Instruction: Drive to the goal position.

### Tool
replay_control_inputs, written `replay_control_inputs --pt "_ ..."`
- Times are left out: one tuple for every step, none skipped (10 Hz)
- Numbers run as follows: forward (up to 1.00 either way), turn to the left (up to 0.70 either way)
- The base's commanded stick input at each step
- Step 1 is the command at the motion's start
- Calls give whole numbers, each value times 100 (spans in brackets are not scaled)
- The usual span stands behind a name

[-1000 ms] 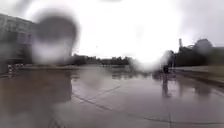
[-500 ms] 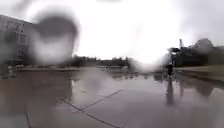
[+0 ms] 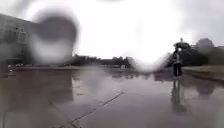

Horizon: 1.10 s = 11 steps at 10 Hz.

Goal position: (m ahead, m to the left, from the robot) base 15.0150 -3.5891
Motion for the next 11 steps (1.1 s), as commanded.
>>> replay_control_inputs --pt "70 0" --pt "70 0" --pt "70 0" --pt "70 0" --pt "70 0" --pt "70 -3" --pt "70 -11" --pt "70 -34" --pt "70 -33" --pt "70 -19" --pt "70 -5"
